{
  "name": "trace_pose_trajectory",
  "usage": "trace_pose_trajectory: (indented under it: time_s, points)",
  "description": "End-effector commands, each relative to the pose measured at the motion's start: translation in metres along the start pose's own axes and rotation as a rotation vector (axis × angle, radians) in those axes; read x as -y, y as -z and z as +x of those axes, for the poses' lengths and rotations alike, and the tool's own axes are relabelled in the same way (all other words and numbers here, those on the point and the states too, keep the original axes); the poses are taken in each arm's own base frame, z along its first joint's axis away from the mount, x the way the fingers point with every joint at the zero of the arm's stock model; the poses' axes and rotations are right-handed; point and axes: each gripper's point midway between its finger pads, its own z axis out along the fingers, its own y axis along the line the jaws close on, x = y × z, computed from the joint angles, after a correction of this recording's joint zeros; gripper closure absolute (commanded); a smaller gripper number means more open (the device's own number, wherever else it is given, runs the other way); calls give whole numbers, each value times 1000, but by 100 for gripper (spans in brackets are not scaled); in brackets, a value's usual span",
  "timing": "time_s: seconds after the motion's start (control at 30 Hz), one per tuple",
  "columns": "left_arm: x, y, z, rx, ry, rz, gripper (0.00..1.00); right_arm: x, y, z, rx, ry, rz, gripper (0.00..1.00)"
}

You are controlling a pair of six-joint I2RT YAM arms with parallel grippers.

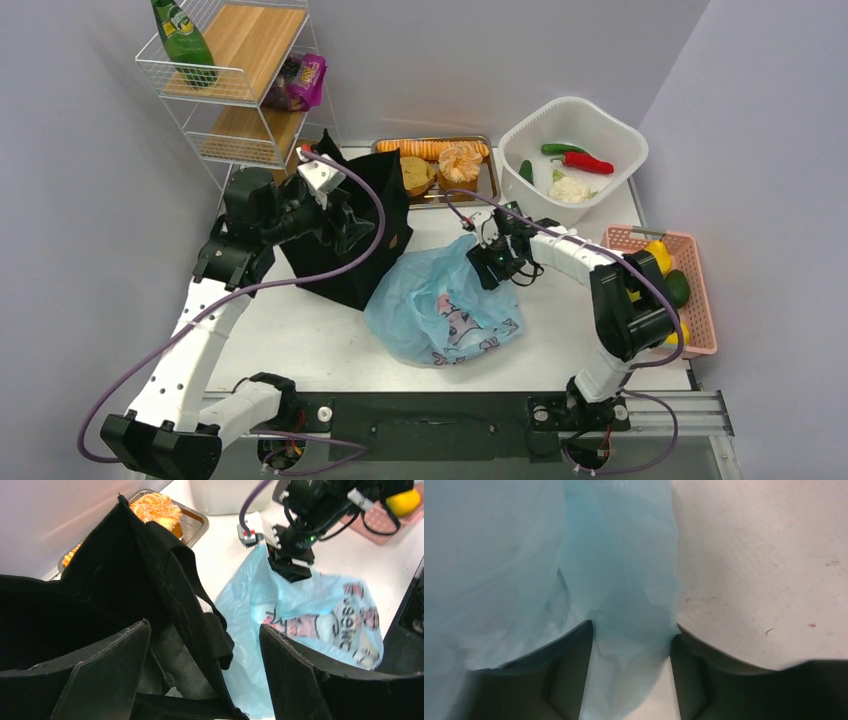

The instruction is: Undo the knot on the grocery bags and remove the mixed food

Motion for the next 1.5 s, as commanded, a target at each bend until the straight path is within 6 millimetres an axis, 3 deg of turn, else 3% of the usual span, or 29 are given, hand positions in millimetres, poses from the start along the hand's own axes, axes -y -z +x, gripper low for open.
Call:
trace_pose_trajectory:
  time_s: [0.0,0.03,0.07,0.1,0.2,0.27,0.4,0.5,0.57,0.67,0.73,0.77,0.8,0.83,0.87,0.9,1.1,1.13,1.2,1.23,1.3,1.33,1.37,1.4,1.47]
  points:
    - [-9,1,-44,123,95,-35,22,7,19,-21,108,102,11,73]
    - [-13,1,-49,133,125,-42,22,4,29,-24,128,124,-3,84]
    - [-15,1,-55,148,133,-45,22,-1,55,-40,216,189,-7,98]
    - [-20,0,-61,160,156,-46,21,-5,70,-48,269,231,0,100]
    - [-21,-3,-80,186,148,2,21,-25,152,-84,527,448,73,100]
    - [-15,-9,-88,185,105,61,21,-39,195,-97,655,553,115,100]
    - [-4,-24,-108,185,-67,129,21,-65,259,-107,835,690,149,100]
    - [13,-35,-133,235,-138,221,20,-84,293,-113,934,749,145,100]
    - [43,-45,-139,241,-203,323,20,-99,312,-122,1001,757,127,100]
    - [109,-63,-118,176,-286,490,19,-116,343,-140,1117,725,108,100]
    - [137,-78,-92,130,-310,524,19,-132,369,-150,1195,701,71,100]
    - [151,-81,-99,176,-335,531,19,-143,372,-151,1211,676,26,100]
    - [150,-90,-85,149,-286,496,19,-149,382,-155,1247,670,14,100]
    - [153,-93,-103,230,-289,473,19,-160,386,-156,1264,643,-31,100]
    - [154,-97,-95,219,-223,462,19,-167,393,-158,1294,634,-48,100]
    - [159,-98,-104,266,-225,466,18,-177,399,-159,1321,614,-80,100]
    - [176,-81,-120,413,-222,484,18,-196,424,-164,1412,459,-177,100]
    - [177,-77,-119,419,-211,483,22,-195,431,-165,1423,420,-192,100]
    - [172,-71,-127,438,-177,453,60,-192,437,-167,1428,374,-192,100]
    - [166,-69,-129,438,-161,429,89,-189,436,-166,1419,358,-178,100]
    - [157,-60,-132,435,-136,403,100,-171,434,-165,1398,314,-103,88]
    - [152,-51,-139,449,-139,390,100,-156,436,-166,1395,280,-47,68]
    - [141,-48,-139,436,-136,366,100,-147,435,-164,1382,257,-20,57]
    - [133,-38,-151,458,-140,344,100,-130,442,-165,1389,207,26,36]
    - [92,-24,-174,487,-102,238,100,-106,451,-165,1395,133,97,19]
